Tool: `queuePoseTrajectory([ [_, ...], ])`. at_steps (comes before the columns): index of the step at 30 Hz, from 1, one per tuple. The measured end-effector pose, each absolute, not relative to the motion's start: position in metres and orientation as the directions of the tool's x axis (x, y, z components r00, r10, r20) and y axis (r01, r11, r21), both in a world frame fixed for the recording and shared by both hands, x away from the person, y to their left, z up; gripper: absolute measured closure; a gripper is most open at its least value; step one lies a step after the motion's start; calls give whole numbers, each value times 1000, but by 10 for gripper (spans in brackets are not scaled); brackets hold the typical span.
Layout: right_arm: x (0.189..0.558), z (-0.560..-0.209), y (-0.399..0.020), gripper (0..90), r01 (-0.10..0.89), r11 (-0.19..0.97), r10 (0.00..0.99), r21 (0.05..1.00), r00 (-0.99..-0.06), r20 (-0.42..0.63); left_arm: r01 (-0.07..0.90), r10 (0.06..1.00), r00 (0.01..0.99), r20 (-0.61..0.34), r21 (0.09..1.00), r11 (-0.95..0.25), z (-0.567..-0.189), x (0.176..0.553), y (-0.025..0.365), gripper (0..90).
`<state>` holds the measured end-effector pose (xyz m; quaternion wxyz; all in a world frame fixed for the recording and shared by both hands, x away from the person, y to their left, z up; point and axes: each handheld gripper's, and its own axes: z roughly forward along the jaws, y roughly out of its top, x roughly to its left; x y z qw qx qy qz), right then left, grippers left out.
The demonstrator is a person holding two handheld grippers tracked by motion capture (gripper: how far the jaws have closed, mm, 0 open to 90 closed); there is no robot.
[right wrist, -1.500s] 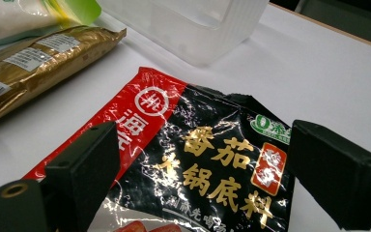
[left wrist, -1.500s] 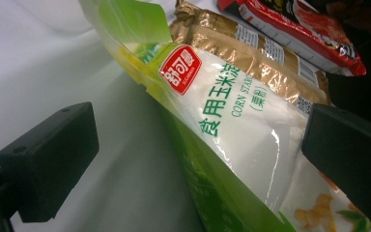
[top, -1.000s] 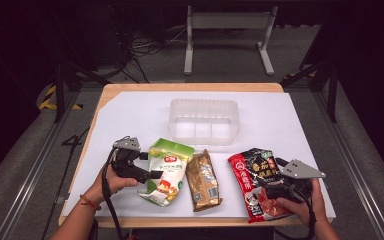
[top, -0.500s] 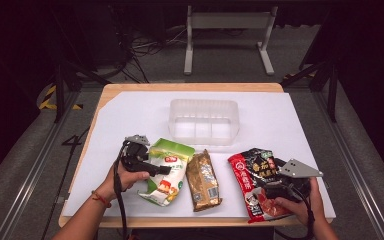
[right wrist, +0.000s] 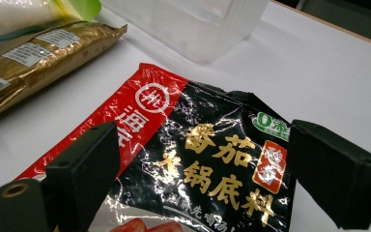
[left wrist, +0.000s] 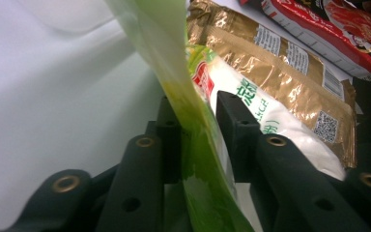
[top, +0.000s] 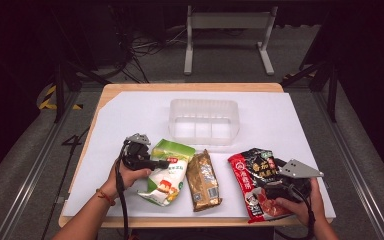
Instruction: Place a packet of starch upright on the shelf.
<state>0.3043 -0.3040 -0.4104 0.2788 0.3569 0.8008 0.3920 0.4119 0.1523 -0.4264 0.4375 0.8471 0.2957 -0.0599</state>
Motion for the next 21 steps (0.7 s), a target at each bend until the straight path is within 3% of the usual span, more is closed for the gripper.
queuePoseTrajectory([
  [9, 303, -409, -306, 129, 345, 432, 789, 833, -592, -164, 526, 469, 819, -329, 758, -386, -419, 400, 157, 871],
  [21, 303, -407, -309, 129, 339, 413, 796, 845, -585, -154, 395, 493, 852, -175, 833, -387, -396, 383, 167, 881],
])
